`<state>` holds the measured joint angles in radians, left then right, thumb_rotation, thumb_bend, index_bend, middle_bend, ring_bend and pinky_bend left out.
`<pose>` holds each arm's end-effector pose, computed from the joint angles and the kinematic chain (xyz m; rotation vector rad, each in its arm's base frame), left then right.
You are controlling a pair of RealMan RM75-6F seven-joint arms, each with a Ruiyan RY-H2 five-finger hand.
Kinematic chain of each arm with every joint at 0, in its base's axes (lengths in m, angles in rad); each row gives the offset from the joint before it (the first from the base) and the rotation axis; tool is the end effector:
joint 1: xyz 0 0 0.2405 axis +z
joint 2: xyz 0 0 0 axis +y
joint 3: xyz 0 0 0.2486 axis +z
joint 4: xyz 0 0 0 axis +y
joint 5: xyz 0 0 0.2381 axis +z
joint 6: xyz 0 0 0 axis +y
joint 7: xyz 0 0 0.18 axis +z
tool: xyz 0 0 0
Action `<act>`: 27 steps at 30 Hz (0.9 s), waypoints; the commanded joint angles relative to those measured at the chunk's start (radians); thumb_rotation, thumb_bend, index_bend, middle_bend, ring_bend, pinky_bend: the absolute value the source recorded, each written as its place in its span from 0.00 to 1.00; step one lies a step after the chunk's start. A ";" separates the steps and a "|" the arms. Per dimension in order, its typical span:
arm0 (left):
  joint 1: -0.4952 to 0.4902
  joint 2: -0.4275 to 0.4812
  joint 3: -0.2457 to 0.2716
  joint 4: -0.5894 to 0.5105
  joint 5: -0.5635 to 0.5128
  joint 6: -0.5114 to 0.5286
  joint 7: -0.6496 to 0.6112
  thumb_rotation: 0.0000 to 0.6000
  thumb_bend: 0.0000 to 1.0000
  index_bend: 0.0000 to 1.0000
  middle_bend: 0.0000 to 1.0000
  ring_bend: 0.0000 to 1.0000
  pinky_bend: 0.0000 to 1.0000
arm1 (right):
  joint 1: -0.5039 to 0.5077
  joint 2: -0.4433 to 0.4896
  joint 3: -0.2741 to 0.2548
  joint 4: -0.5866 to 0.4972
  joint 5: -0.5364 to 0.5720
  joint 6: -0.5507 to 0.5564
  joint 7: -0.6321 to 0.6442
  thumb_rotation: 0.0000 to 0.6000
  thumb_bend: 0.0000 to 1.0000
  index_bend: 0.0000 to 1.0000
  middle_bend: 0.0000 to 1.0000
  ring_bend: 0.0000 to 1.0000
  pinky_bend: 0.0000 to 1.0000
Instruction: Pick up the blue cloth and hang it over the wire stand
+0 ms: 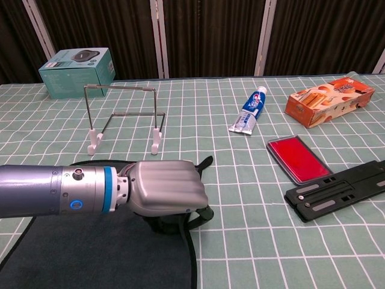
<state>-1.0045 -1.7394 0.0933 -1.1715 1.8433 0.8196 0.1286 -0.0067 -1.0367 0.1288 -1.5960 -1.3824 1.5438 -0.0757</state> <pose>-0.0771 0.2963 -0.1709 -2.6994 -0.0758 -0.8674 -0.3506 -0.2042 0.1926 1.2101 -0.7689 0.7376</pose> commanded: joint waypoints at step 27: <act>0.042 0.121 0.079 -0.070 0.029 0.157 -0.063 1.00 0.54 0.69 1.00 1.00 1.00 | -0.009 0.011 -0.013 -0.017 -0.031 0.021 0.007 1.00 0.00 0.00 0.00 0.00 0.00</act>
<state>-0.9714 -1.6335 0.1591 -1.2377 1.8609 0.9589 0.0737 -0.0157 -1.0258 0.1160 -1.6129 -1.4133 1.5646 -0.0688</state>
